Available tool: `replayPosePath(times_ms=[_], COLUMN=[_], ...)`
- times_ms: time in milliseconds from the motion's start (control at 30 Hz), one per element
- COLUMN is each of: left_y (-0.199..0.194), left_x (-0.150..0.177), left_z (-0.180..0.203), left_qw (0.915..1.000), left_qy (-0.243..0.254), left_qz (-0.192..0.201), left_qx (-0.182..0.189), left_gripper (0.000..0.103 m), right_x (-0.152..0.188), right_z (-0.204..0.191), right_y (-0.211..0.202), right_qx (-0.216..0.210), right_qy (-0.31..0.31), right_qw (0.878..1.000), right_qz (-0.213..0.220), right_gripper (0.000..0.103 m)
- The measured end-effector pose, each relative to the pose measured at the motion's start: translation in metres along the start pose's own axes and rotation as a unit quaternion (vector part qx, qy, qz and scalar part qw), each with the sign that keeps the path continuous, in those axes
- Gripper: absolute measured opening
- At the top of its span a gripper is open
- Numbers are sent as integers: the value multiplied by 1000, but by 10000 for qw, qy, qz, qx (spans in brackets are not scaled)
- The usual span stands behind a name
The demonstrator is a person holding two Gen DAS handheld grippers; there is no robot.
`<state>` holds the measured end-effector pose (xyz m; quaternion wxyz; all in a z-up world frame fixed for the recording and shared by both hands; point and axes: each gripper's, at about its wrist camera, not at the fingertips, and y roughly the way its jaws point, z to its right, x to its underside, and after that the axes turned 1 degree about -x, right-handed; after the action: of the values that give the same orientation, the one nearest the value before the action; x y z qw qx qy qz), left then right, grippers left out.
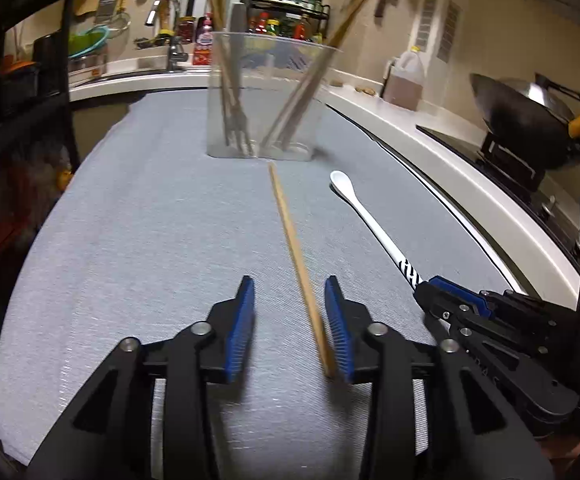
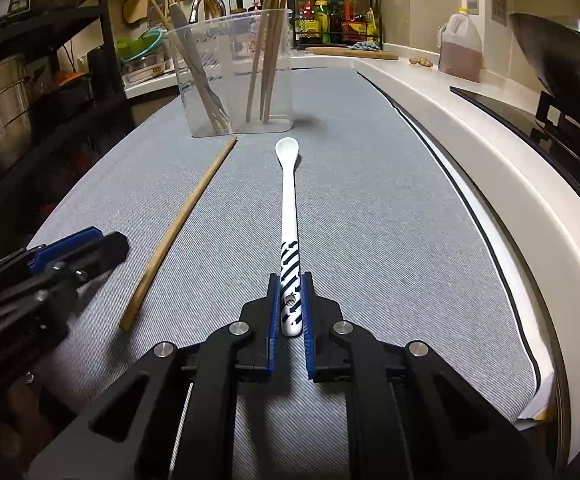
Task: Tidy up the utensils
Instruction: 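Close the left tool on a chopstick while the right tool grasps the striped spoon, then hold the chopstick in the left tool and the spoon in the right tool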
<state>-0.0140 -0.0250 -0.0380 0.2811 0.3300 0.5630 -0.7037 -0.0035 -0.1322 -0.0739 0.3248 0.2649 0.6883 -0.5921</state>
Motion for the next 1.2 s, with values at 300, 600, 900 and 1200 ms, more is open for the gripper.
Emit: replayPosePath(times_ms=[300,600,900,1200], left_y=[9,-8,-4,-2], left_x=[10,11,14,14], left_z=[17,-23,-21,-17], left_qw=[9971,9963,9964,9961], left_qy=[559,111,140,208], left_qz=[-169,-22,125,179], left_qx=[-491,-851,-830,-838], left_gripper=[8,7,7,7], right_x=[4,5,10,12], right_z=[3,1,4,0], right_y=[-2,-3,-4,-3], right_qx=[-6,103,128,167], right_qy=[-76,-64,48,-53], right_qw=[10000,9999,9997,9994], right_qz=[43,110,218,293], right_gripper=[23,11,12,11])
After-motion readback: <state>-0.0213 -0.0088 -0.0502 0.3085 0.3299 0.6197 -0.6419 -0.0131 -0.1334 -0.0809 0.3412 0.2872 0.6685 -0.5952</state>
